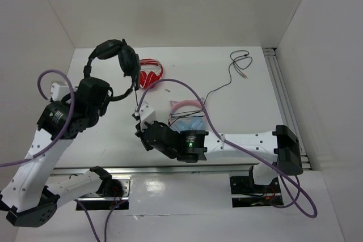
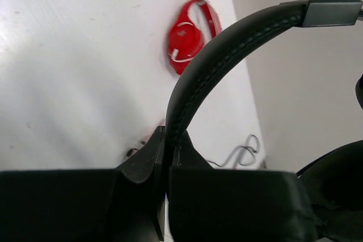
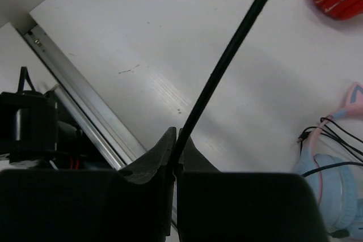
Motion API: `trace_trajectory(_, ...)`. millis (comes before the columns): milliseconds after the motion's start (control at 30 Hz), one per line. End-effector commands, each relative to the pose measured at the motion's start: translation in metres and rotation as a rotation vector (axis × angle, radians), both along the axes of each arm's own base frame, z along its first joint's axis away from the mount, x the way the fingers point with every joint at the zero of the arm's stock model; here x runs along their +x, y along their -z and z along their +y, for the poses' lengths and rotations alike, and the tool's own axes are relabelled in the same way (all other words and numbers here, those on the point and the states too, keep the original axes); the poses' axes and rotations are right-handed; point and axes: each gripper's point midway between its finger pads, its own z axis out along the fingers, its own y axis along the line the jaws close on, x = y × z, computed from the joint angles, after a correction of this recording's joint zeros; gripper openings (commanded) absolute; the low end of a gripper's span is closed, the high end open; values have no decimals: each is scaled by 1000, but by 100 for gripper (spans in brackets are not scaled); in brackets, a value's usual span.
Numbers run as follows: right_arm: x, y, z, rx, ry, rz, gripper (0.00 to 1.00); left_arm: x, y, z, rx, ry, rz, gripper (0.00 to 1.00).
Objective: Wrap the headphones
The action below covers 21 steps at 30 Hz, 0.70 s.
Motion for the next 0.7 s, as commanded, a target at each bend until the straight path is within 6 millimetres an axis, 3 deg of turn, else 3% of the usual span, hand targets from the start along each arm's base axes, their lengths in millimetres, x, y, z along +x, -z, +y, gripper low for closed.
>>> trace_trajectory(0,-17,-13,14,5,-77,-5,0,8,-1,19,57,-118,-37,0)
trace_trajectory(100,-35,-18,30,50,-204,10,0,10,14,24,99,-146,11,0)
trace_trajectory(267,-37,-36,27,65,-220,3,0,8,36,30,271,-93,130,0)
trace_trajectory(467,-42,-83,26,107,-274,-37,0,5,75,26,399,-5,328,0)
trace_trajectory(567,-38,-101,19,119,-269,-59,0,7,97,20,458,94,375,0)
trace_trajectory(667,-22,-101,2,58,-231,-112,0,14,107,6,533,287,346,0)
